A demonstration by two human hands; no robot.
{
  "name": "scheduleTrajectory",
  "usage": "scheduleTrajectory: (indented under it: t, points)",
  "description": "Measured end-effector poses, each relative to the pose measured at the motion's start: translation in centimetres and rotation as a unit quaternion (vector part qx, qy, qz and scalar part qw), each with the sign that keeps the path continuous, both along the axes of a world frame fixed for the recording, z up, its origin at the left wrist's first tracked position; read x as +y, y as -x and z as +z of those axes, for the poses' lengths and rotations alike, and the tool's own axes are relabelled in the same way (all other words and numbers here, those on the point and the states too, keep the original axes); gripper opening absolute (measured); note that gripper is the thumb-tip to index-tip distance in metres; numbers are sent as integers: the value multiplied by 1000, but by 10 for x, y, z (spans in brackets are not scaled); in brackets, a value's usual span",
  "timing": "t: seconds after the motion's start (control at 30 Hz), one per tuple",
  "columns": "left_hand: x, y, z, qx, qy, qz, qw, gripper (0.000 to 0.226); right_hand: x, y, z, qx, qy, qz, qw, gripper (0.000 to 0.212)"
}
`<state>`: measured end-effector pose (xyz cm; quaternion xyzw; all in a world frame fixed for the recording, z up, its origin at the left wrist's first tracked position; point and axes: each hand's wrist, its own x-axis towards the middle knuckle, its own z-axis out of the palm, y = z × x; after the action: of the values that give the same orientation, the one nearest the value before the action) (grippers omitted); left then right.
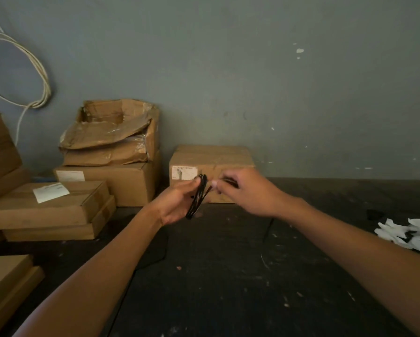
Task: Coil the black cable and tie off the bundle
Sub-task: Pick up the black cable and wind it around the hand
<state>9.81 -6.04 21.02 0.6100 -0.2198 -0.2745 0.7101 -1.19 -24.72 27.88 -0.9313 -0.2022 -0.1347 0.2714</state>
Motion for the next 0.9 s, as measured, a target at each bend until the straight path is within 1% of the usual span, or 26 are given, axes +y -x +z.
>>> scheduleTrajectory:
  t: [0.07,0.1,0.23,0.47,0.57,0.73,0.83,0.9]
  points:
    - [0,9,-7,-11,-49,-36,998,38,-10,-7,15,-25,-7,-24,999,18]
    - [0,14,-10,-8,-60,-57,997,38,-15,-11,21,-38,-1,-37,999,18]
    - [1,29,-14,18,-32,-104,994,40,-34,-25,30,-42,30,-63,997,16]
    - [4,35,-9,16,-17,-104,994,40,-35,-29,29,-71,-12,-40,997,12]
    - [4,42,-5,16,3,-130,991,41,-38,-32,24,-69,-29,-32,997,13]
    - [1,55,13,29,82,-233,969,52,-49,-43,0,-38,-51,-5,998,23]
    - [-4,58,29,6,117,-248,962,49,-51,-45,-28,-17,-88,10,996,29]
    - [-9,58,36,-6,126,-247,961,50,-46,-43,-50,-2,-122,6,993,42]
